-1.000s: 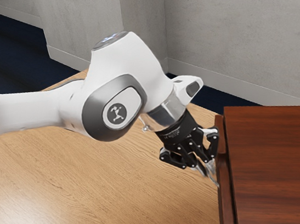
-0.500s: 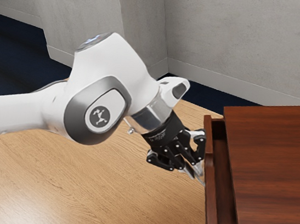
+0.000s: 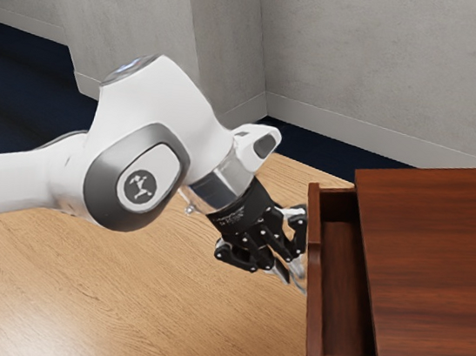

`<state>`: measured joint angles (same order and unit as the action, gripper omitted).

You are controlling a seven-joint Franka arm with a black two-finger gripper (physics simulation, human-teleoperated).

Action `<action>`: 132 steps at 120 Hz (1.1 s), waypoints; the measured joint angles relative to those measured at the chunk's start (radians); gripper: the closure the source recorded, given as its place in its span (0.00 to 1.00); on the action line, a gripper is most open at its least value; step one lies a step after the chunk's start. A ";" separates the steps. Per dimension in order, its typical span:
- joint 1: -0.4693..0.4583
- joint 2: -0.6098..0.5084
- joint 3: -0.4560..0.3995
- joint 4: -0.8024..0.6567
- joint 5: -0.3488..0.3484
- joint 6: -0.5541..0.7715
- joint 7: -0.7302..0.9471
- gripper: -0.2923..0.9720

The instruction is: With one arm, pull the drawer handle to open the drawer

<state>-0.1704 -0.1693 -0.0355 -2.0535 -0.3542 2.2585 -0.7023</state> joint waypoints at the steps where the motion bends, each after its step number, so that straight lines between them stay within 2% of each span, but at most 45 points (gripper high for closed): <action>1: 0.000 -0.002 0.000 -0.002 0.000 0.000 0.000 0.76; 86: -0.002 -0.105 0.064 -0.102 0.000 0.000 0.009 0.76; 132: 0.000 -0.148 0.069 -0.146 0.001 -0.001 0.017 0.76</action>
<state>-0.1704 -0.3175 0.0334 -2.1993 -0.3528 2.2574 -0.6857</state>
